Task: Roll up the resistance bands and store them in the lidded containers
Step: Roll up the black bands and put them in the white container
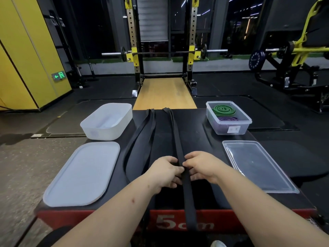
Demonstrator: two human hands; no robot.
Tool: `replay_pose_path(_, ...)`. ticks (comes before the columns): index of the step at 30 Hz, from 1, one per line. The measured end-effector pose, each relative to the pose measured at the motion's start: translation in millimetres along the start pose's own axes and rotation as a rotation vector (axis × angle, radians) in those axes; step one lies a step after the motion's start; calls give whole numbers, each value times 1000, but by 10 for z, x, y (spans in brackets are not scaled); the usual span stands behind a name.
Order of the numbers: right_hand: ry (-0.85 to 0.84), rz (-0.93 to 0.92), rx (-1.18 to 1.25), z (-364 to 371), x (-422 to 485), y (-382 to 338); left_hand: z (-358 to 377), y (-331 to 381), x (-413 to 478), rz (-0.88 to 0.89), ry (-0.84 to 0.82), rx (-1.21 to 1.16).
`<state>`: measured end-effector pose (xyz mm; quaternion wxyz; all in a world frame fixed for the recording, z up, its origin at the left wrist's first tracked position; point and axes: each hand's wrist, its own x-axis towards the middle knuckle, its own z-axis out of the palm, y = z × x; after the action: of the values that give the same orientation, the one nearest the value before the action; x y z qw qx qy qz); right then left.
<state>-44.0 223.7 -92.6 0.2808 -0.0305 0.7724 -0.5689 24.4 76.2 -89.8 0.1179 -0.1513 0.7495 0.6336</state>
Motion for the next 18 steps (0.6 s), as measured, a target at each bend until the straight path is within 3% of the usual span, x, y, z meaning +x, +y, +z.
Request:
replay_pose_path(6,-50,0,-19,41,-230,139,-2,-147,-199,31,-2,80)
replay_pose_path(10,-88,-13,-21,77,-434,227,-5,-241,-344,52,-12,-8)
replay_pose_path(18,-5,-137,-3,167,-585,371,-10,-317,-563,182,-1,132)
